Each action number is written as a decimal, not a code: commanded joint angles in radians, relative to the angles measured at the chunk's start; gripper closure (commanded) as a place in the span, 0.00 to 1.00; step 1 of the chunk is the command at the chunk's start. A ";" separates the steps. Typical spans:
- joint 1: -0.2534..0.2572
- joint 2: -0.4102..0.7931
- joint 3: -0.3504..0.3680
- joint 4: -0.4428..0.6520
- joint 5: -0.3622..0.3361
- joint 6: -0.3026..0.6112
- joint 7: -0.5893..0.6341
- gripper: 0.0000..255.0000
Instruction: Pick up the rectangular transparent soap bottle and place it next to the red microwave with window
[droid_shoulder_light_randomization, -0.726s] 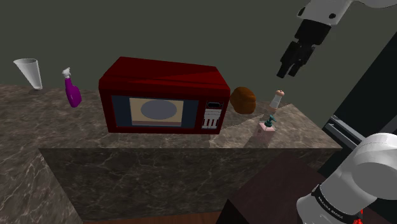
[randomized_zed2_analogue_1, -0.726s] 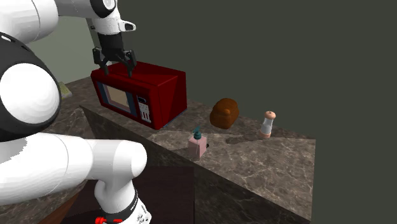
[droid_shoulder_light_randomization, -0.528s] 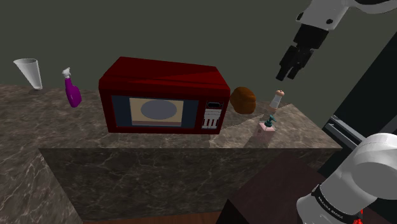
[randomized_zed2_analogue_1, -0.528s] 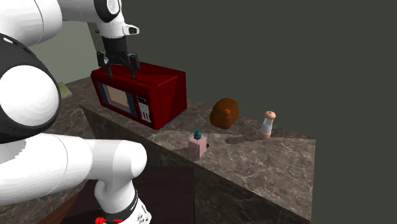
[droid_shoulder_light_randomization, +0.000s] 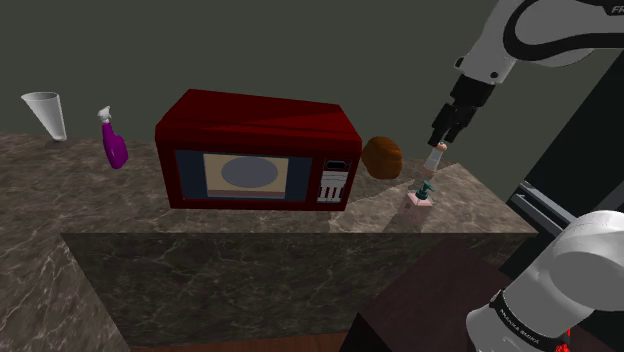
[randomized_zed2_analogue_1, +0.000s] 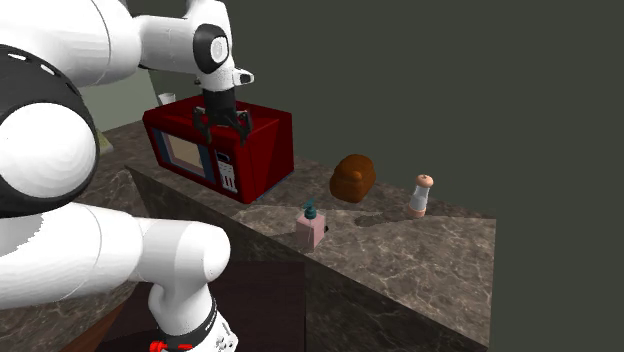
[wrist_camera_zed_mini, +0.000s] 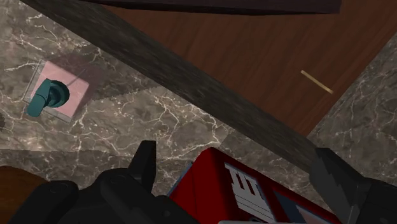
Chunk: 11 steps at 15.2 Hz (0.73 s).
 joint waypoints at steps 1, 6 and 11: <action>-0.014 0.034 -0.029 -0.020 -0.018 0.052 -0.033 0.00; -0.049 0.125 -0.104 -0.067 -0.058 0.187 -0.115 0.00; -0.077 0.252 -0.181 -0.081 -0.083 0.325 -0.199 0.00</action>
